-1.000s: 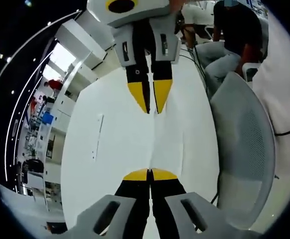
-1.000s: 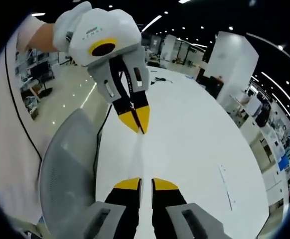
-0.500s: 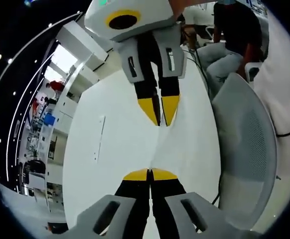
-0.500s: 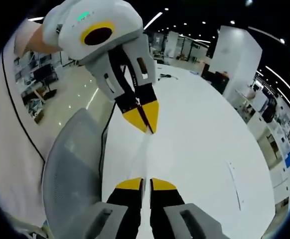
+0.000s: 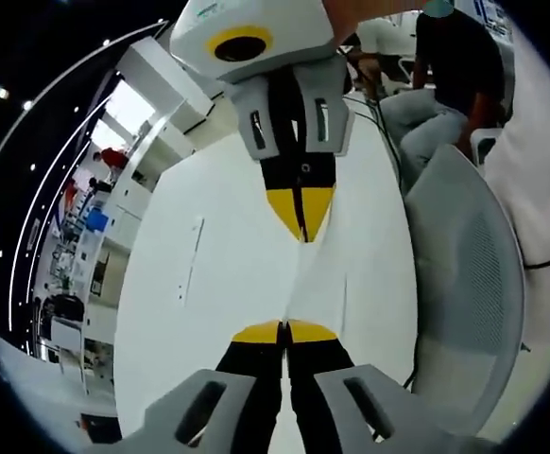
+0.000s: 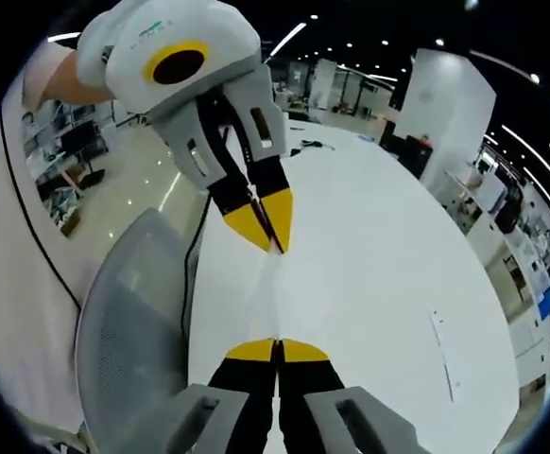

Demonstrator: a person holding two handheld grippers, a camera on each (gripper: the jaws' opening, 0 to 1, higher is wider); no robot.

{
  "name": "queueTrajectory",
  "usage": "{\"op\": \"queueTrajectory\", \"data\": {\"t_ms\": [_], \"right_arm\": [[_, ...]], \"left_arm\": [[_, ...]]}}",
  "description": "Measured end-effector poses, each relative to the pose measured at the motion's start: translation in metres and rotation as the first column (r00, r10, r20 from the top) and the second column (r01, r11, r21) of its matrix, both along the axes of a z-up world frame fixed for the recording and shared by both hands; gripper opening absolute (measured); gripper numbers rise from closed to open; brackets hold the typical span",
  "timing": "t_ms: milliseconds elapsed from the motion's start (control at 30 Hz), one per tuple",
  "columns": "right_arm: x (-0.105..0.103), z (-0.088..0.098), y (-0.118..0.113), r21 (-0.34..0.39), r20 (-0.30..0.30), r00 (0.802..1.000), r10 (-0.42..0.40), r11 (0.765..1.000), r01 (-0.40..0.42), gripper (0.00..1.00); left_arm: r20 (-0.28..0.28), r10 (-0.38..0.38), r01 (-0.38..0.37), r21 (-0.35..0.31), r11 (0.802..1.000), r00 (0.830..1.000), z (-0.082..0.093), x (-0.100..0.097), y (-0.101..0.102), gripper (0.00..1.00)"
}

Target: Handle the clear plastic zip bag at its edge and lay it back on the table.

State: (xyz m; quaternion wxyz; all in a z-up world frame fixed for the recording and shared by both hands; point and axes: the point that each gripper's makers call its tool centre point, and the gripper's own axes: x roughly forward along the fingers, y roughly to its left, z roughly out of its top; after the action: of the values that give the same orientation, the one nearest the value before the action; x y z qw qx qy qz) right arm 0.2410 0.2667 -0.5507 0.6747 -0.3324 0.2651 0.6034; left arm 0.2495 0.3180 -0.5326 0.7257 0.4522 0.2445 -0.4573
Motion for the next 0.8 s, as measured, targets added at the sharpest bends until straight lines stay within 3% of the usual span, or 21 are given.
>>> {"op": "queueTrajectory", "data": {"t_ms": [100, 300, 600, 800], "right_arm": [[0.002, 0.002, 0.001, -0.004, 0.009, 1.0, -0.009, 1.0, 0.009, 0.0], [0.004, 0.003, 0.005, -0.021, 0.036, 0.999, -0.012, 1.0, 0.013, 0.0], [0.001, 0.004, 0.013, -0.036, 0.055, 0.998, 0.0, 0.999, 0.002, 0.0], [0.0, 0.006, 0.018, -0.043, 0.066, 0.998, 0.008, 0.999, -0.005, 0.0]], "left_arm": [[0.005, -0.001, 0.001, -0.027, 1.0, 1.0, 0.003, 0.0, -0.002, 0.02], [0.011, -0.026, 0.027, -0.085, 0.996, 1.0, 0.01, -0.007, -0.015, 0.16], [0.016, -0.081, 0.082, -0.116, 0.99, 0.997, 0.016, -0.022, -0.035, 0.15], [0.013, -0.088, 0.089, -0.109, 0.99, 0.996, 0.012, -0.026, -0.037, 0.14]]}}
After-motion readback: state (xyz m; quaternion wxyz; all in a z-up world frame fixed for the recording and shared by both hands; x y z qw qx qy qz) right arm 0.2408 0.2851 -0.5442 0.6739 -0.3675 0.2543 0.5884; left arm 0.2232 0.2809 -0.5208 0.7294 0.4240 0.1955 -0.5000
